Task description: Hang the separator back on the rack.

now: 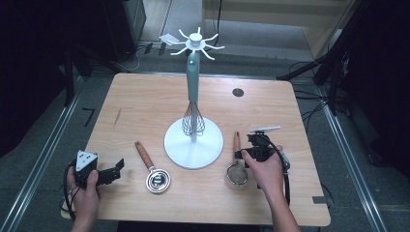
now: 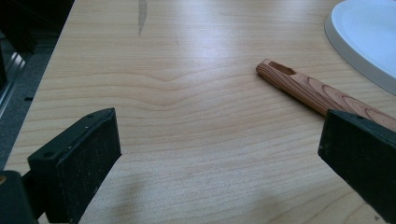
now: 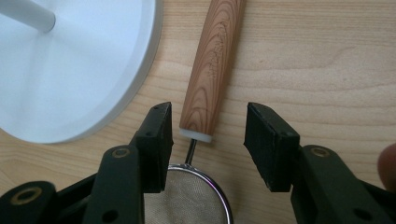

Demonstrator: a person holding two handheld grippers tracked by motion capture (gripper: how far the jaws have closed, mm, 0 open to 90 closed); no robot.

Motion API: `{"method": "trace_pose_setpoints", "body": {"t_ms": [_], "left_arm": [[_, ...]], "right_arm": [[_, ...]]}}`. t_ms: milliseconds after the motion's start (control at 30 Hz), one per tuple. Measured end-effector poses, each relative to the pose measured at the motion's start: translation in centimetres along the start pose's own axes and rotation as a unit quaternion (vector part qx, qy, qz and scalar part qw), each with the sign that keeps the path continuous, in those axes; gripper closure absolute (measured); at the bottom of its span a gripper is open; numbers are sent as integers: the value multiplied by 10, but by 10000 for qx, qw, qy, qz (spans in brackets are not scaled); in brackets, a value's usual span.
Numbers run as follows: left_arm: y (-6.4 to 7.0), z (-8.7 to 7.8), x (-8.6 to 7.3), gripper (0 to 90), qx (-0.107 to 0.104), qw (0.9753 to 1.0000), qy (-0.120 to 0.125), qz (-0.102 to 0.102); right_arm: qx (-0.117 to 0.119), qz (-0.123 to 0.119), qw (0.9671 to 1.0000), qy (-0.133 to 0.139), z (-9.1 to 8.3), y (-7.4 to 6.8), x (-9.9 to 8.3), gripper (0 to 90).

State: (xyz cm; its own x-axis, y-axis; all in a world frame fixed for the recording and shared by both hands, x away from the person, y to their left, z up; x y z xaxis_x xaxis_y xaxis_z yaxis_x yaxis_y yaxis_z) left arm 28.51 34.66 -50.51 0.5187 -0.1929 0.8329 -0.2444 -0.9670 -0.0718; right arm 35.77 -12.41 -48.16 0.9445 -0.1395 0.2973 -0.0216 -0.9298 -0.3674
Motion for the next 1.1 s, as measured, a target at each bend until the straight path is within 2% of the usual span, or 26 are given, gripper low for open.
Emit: {"method": "trace_pose_setpoints", "body": {"t_ms": [133,267,600,1100], "left_arm": [[0,0,0,0,-4,10000,0,-7],[0,0,0,0,-3,10000,4,-6],[0,0,0,0,-8,10000,7,-3],[0,0,0,0,-10,10000,16,6]], "right_arm": [[-15,108,9999,-90,1,-5,5,558],[-186,149,9995,-216,4,-10,10,568],[-356,204,9982,-448,13,-10,16,578],[-441,244,9965,-665,22,-13,16,606]]}}
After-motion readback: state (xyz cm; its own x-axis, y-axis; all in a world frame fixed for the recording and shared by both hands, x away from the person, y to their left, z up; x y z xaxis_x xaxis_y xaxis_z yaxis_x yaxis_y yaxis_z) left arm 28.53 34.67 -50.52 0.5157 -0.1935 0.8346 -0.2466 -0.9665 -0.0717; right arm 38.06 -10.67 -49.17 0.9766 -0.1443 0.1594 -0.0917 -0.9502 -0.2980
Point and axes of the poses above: each handheld gripper's, and its own axes: z roughly forward along the jaws, x roughly out of its top, y roughly to its right, the point moved 4 cm from there along z, roughly forward along the jaws, and after that the axes turned 9 degrees about z, right-handed, at the moved point
